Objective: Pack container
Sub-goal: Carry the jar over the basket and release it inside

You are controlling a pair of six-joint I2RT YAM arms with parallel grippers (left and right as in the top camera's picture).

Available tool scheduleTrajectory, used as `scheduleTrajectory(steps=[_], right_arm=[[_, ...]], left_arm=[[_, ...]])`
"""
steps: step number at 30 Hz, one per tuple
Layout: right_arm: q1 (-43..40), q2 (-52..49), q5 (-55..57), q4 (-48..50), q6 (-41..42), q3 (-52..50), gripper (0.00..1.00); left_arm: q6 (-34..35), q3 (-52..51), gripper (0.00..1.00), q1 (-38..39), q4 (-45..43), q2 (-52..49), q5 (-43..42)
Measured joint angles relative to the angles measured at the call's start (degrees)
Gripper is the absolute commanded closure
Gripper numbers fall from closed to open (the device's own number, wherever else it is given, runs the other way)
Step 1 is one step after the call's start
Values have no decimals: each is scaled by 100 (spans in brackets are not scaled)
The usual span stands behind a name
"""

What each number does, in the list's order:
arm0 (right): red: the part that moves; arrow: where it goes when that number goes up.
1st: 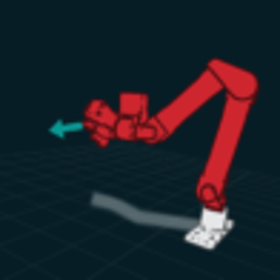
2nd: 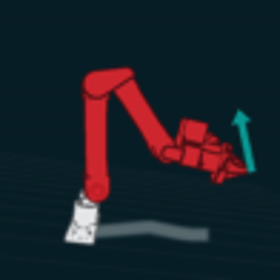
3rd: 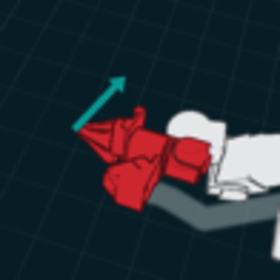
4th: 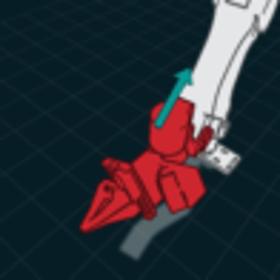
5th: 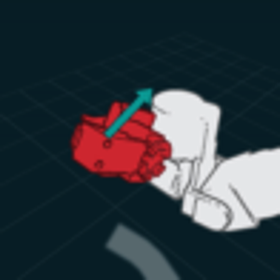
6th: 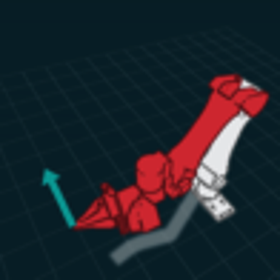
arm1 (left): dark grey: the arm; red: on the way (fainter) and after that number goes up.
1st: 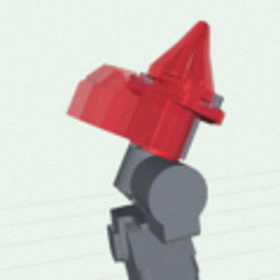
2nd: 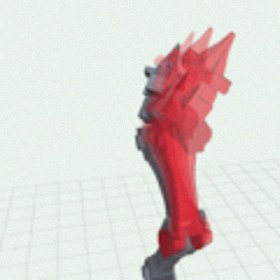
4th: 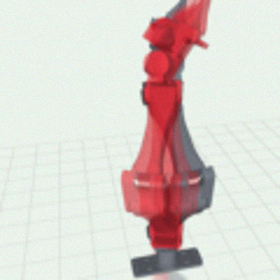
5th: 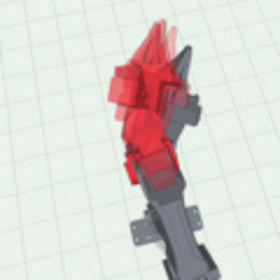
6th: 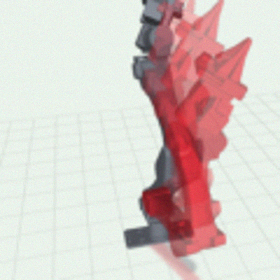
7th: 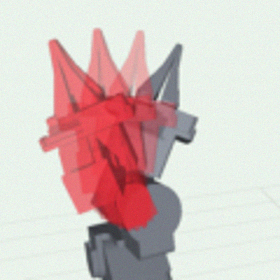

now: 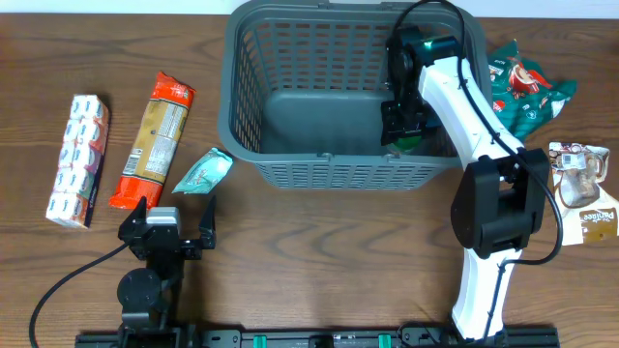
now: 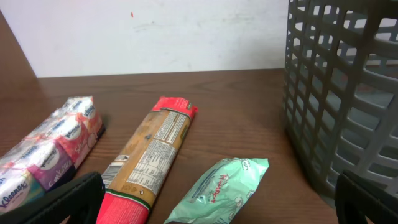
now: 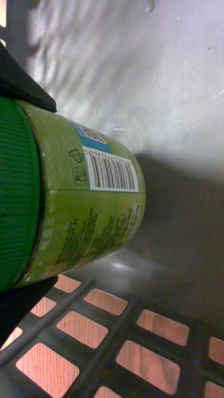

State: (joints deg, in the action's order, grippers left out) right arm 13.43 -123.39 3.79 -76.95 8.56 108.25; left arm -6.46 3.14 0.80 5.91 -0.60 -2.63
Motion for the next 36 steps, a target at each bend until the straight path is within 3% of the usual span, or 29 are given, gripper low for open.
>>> scheduleTrajectory(steps=[3, 6, 10, 14, 26, 36], right_arm=[[0, 0, 0, 4, 0, 0, 76], [0, 0, 0, 4, 0, 0, 57], [-2, 0, -13, 7, -15, 0, 22], [0, 0, -28, 7, -22, 0, 10], [0, 0, -35, -378, -46, 306, 5], [-2, 0, 378, -1912, -44, 3335, 1]], left_arm=[[0, 0, 1, 0, 0, 0, 0], [0, 0, 1, 0, 0, 0, 0], [0, 0, 1, 0, 0, 0, 0], [0, 0, 1, 0, 0, 0, 0], [0, 0, 1, 0, 0, 0, 0], [0, 0, 1, 0, -2, 0, 0]])
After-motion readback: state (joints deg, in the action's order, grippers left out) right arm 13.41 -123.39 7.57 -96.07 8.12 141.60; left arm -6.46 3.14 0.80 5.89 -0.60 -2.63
